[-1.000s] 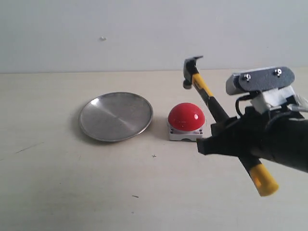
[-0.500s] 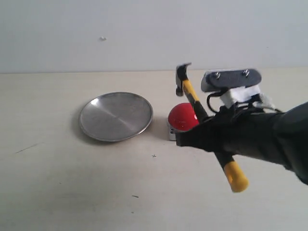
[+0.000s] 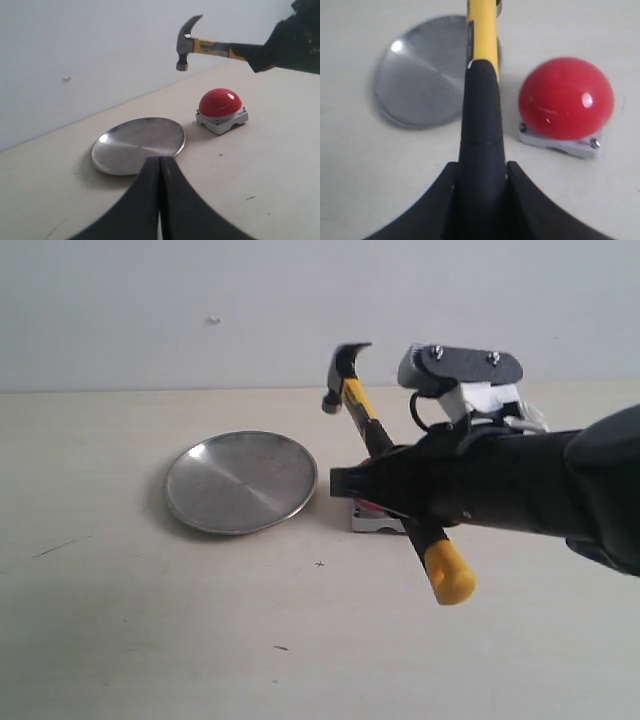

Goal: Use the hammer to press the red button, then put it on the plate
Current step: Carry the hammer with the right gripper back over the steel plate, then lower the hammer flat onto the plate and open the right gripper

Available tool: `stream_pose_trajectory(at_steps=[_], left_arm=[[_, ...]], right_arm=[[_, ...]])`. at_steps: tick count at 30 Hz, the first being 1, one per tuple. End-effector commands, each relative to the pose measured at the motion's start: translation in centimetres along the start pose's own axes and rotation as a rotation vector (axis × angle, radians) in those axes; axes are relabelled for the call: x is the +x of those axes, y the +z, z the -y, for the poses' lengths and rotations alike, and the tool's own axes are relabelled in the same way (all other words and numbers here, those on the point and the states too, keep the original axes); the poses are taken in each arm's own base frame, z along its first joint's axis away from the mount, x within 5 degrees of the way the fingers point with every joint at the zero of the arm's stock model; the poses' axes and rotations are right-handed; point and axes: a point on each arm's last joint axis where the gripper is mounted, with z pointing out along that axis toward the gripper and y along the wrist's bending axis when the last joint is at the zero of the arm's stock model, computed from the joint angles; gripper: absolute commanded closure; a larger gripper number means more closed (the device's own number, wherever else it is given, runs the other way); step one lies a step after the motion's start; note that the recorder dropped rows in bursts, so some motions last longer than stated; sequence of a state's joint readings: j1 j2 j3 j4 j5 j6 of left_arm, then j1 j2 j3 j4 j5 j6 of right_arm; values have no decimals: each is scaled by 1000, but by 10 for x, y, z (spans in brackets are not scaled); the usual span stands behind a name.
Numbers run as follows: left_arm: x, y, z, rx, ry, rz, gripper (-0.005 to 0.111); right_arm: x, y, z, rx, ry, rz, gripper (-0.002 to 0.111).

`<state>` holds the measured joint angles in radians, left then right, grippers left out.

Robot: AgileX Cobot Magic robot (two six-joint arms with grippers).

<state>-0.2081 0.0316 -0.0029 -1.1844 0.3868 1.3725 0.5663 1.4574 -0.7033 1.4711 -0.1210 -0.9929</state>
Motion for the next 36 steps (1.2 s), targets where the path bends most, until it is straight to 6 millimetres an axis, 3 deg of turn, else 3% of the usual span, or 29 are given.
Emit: stream_pose_trajectory(at_steps=[1, 8, 11, 17, 26, 36], left_arm=[[1, 0, 1, 2, -2, 2, 107], [1, 0, 1, 2, -2, 2, 107], [1, 0, 1, 2, -2, 2, 107], [1, 0, 1, 2, -2, 2, 107], [1, 0, 1, 2, -2, 2, 107], [1, 0, 1, 2, -2, 2, 107]], right_arm=[[-26, -16, -23, -152, -29, 53, 108], [-49, -8, -47, -276, 93, 40, 108], [-59, 9, -55, -293, 179, 34, 108], [-67, 62, -76, -366, 280, -39, 108], [-62, 136, -79, -326, 249, -71, 108], [-60, 173, -63, -153, 319, -21, 108]])
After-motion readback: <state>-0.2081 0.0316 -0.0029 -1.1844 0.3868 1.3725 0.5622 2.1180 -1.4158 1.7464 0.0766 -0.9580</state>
